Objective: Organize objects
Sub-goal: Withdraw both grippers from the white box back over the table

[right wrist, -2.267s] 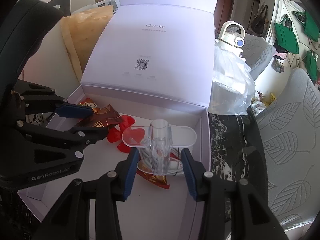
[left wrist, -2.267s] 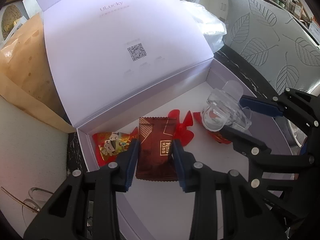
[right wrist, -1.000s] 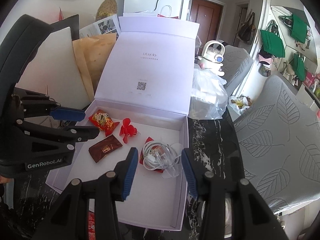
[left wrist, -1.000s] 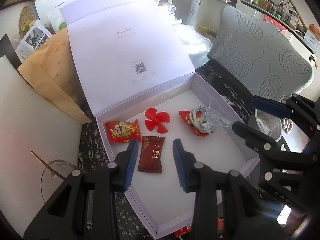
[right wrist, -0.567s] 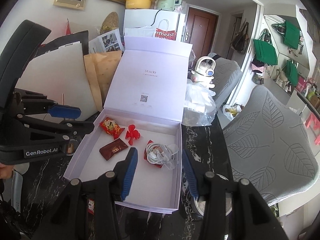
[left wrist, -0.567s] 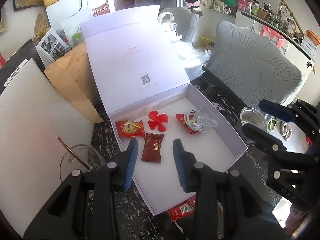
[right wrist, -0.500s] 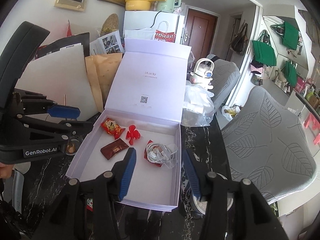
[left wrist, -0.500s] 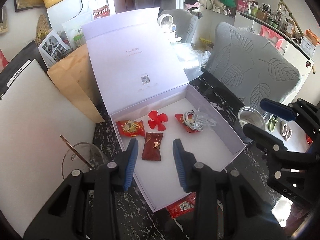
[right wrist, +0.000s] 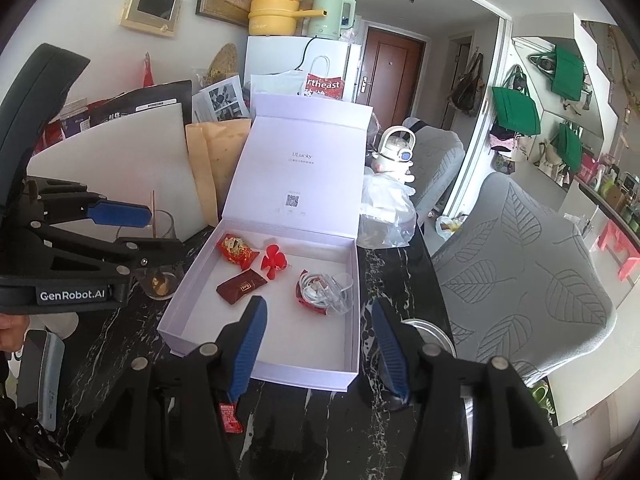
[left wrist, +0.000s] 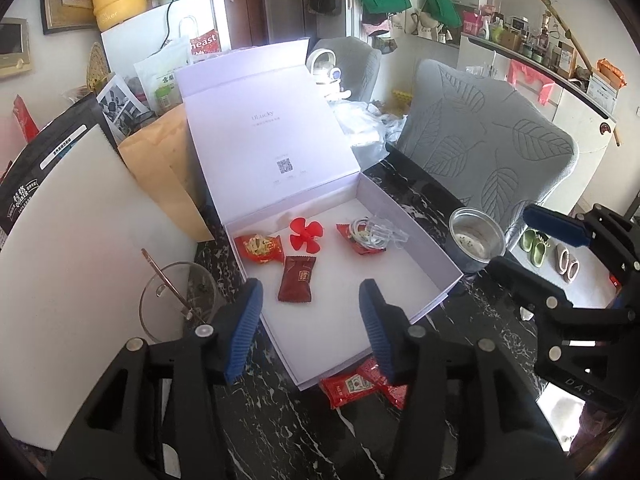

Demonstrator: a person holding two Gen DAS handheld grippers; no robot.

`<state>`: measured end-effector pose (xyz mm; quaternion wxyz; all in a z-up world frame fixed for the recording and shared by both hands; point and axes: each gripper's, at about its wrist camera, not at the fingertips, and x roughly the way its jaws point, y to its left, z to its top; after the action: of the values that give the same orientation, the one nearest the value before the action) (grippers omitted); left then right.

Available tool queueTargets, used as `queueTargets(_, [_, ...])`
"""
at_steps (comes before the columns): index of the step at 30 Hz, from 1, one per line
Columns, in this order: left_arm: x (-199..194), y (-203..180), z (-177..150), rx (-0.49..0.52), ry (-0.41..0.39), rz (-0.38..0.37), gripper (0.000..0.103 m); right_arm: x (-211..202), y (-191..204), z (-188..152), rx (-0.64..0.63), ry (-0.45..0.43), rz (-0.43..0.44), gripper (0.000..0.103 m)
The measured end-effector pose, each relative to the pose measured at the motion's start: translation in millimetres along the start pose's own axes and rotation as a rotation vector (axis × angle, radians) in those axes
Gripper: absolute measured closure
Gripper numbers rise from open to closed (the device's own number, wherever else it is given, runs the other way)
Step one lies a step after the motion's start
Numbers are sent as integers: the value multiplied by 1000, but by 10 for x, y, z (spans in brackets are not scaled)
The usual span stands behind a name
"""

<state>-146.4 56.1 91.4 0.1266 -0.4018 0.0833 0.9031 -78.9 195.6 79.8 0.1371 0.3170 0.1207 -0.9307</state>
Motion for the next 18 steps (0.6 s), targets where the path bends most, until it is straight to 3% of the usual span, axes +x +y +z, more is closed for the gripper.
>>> queueTargets(9, [-197,-67,-233,9,-9,7,40,-195,105,-266,18,6,10,47])
queueTargets(18, [-242,-111,-593,1,23,-14,40,-292,256,-583,33,21,35,47])
